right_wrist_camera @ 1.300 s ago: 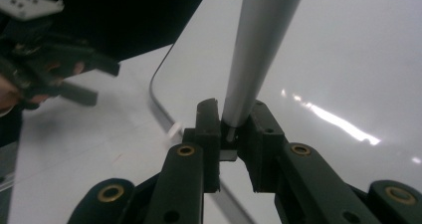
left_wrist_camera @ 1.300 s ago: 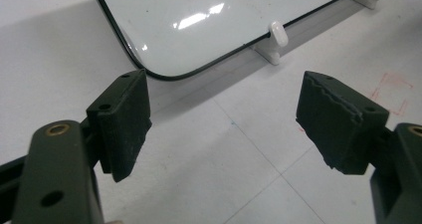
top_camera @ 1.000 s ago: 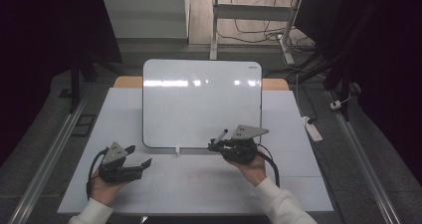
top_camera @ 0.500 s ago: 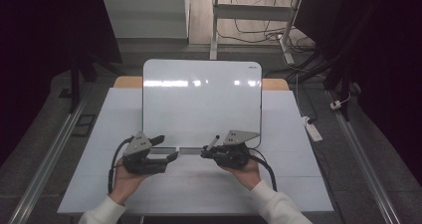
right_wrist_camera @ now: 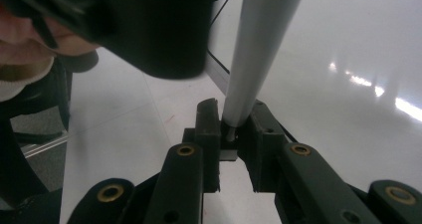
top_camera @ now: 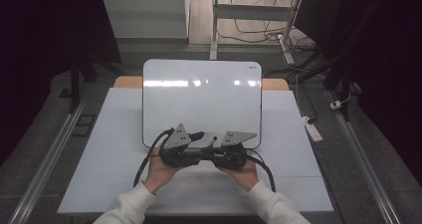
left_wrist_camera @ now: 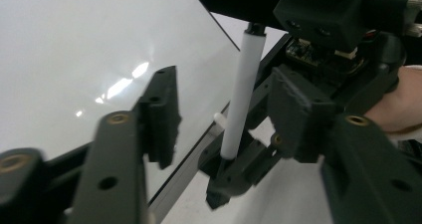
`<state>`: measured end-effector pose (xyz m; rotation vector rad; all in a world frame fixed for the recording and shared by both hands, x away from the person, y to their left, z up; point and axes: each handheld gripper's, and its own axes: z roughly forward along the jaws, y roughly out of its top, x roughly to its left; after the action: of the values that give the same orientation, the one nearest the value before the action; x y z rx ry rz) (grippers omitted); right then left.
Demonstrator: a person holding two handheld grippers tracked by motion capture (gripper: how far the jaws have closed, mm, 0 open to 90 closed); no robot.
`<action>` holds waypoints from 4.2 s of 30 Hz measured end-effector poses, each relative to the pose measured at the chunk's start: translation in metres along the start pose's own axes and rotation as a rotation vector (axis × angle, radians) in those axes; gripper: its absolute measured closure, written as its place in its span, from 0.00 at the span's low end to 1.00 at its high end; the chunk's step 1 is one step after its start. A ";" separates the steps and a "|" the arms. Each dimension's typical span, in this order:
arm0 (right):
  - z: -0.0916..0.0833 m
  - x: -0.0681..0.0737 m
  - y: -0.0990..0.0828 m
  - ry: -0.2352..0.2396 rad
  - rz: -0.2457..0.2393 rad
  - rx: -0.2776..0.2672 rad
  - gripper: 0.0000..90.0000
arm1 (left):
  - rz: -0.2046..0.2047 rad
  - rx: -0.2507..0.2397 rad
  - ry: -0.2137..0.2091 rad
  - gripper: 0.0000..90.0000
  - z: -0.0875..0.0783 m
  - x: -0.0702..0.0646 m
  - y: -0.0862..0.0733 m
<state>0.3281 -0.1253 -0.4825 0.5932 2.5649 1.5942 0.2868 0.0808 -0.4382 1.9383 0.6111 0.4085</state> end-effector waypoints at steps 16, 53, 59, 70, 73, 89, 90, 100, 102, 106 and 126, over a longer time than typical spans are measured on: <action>0.002 0.003 0.001 0.018 0.030 -0.011 0.85 | 0.011 0.002 -0.005 0.91 -0.001 0.001 -0.001; -0.144 -0.043 -0.080 -0.487 0.030 -0.029 0.54 | -0.250 0.026 0.310 0.91 -0.077 0.149 0.033; -0.141 -0.043 -0.080 -0.496 0.005 -0.010 0.54 | -0.274 0.072 0.364 0.91 -0.072 0.176 0.047; -0.139 -0.045 -0.082 -0.502 0.008 0.004 0.54 | -0.282 0.175 0.418 0.91 -0.047 0.208 0.067; -0.139 -0.045 -0.082 -0.500 0.006 0.005 0.54 | -0.285 0.195 0.431 0.91 -0.041 0.214 0.068; -0.137 -0.045 -0.082 -0.498 0.002 0.012 0.53 | -0.223 0.262 0.494 0.88 -0.019 0.219 0.064; -0.137 -0.045 -0.082 -0.499 0.001 0.012 0.53 | -0.222 0.260 0.493 0.87 -0.019 0.219 0.064; -0.138 -0.045 -0.081 -0.505 0.001 0.005 0.53 | -0.192 0.182 0.471 0.63 -0.040 0.204 0.062; -0.138 -0.045 -0.081 -0.505 0.002 0.002 0.53 | -0.194 0.175 0.436 0.57 -0.048 0.198 0.057; -0.139 -0.046 -0.082 -0.500 0.001 0.002 0.53 | -0.191 0.155 0.379 0.48 -0.066 0.182 0.041; -0.148 -0.053 -0.087 -0.472 0.006 -0.004 0.44 | -0.167 0.113 0.217 0.35 -0.117 0.077 -0.070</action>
<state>0.3145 -0.3036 -0.4980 0.8578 2.2092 1.2700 0.2707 0.2359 -0.4507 1.9454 0.9474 0.4907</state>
